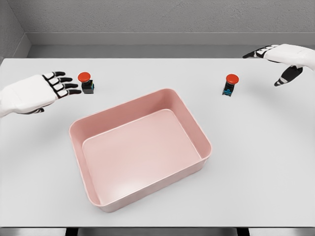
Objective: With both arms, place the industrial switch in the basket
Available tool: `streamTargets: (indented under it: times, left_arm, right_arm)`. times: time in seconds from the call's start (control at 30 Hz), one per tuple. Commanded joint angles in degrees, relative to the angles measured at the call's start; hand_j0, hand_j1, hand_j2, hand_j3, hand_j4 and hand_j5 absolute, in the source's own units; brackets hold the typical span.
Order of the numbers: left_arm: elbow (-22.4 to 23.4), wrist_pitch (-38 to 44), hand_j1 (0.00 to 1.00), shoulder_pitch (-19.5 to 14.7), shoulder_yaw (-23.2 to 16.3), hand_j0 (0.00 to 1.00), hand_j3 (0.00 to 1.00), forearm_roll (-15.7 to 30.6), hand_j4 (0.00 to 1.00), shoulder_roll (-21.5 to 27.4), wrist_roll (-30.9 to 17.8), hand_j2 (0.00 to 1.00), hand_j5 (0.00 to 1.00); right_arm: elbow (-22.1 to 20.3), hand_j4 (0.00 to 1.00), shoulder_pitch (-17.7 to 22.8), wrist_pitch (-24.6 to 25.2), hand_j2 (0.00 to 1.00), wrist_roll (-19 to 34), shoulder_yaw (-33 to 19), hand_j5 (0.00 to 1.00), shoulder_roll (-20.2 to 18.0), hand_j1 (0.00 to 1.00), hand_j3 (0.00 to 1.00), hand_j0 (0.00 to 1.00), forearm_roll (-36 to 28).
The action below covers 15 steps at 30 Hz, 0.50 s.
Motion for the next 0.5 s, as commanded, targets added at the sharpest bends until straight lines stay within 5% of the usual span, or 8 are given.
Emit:
streamTargets:
  times: [0.0, 0.17, 0.47]
  left_arm:
    - [0.01, 0.03, 1.0, 0.0, 0.04, 1.0, 1.0, -1.08, 1.0, -0.31, 0.08, 1.0, 1.0]
    - [4.14, 0.03, 1.0, -0.18, 0.12, 1.0, 1.0, -1.0, 1.0, -1.62, 0.25, 1.0, 1.0]
    - [16.44, 0.03, 1.0, -6.59, -0.93, 1.0, 1.0, -1.87, 1.0, -12.17, 0.25, 1.0, 1.0]
  right_arm:
    - [-0.04, 1.0, 0.0, 0.15, 1.0, -0.18, 0.09, 1.0, 0.0, 1.0, 1.0, 1.0, -0.58]
    - [-0.04, 1.0, -0.35, 0.15, 1.0, 0.0, 0.62, 1.0, -0.17, 1.0, 1.0, 1.0, -0.58]
    - [-0.04, 1.0, -0.79, 0.15, 1.0, 0.0, 0.0, 1.0, 3.69, 1.0, 1.0, 1.0, -0.58]
